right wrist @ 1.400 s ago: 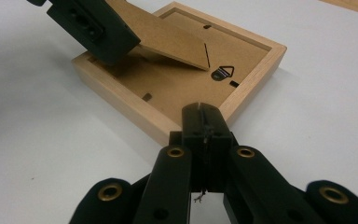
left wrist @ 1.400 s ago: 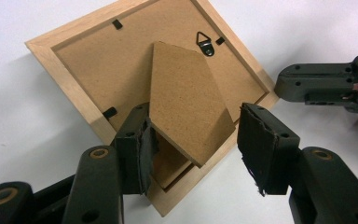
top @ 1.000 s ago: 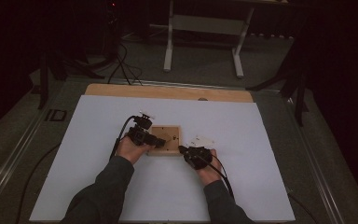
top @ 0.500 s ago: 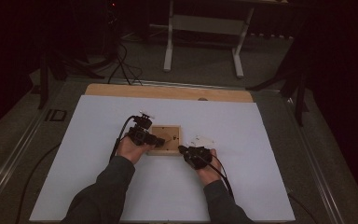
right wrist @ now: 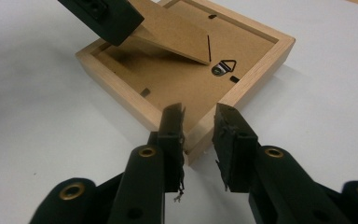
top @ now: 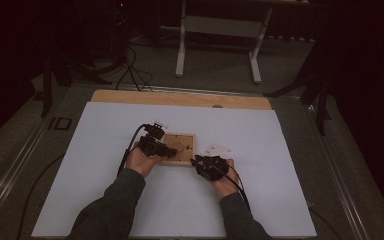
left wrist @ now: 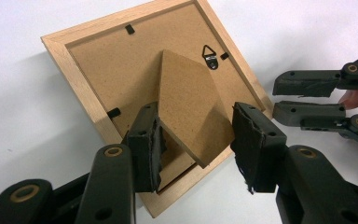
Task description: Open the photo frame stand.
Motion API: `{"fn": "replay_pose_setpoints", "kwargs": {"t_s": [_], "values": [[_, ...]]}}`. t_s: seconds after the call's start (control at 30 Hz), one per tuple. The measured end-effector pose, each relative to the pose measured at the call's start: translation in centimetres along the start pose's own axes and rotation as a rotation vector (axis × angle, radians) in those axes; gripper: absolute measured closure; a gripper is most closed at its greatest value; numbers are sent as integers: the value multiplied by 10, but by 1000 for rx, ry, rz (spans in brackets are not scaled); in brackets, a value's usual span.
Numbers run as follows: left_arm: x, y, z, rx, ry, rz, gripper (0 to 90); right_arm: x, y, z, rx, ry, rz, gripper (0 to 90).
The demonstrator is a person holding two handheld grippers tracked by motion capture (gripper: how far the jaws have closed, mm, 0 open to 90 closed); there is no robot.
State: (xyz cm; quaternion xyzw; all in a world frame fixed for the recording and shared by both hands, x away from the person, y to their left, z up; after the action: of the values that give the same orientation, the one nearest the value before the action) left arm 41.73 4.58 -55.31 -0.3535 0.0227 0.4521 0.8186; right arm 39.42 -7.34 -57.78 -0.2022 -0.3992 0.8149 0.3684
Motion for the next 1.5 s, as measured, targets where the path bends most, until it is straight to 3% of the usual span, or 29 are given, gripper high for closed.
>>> {"fn": "replay_pose_setpoints", "kwargs": {"t_s": [0.1,0.77,1.0,1.5], "values": [[-2,0,1,-1,-12,-22,546,-1,-1,2,0,10,16,703],[-15,5,7,-41,-97,-128,547,-16,-13,17,-41,47,-23,682],[-20,7,9,-56,-137,-180,546,-19,-16,20,-49,52,-30,674],[-26,15,11,-103,-185,-241,546,-20,-21,25,-63,43,-44,641]]}}
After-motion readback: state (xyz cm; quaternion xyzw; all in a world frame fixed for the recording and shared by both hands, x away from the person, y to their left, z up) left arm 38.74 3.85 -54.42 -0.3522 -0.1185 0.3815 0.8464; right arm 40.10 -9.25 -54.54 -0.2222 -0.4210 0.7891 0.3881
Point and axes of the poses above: each handheld gripper's, and its own axes: z roughly backward along the jaws, y roughly out of its underside, x roughly to its left, the point moved 10 cm from there along -z, roughly forward along the jaws, and after that the axes turned 5 degrees about y, right-handed, at the moved point
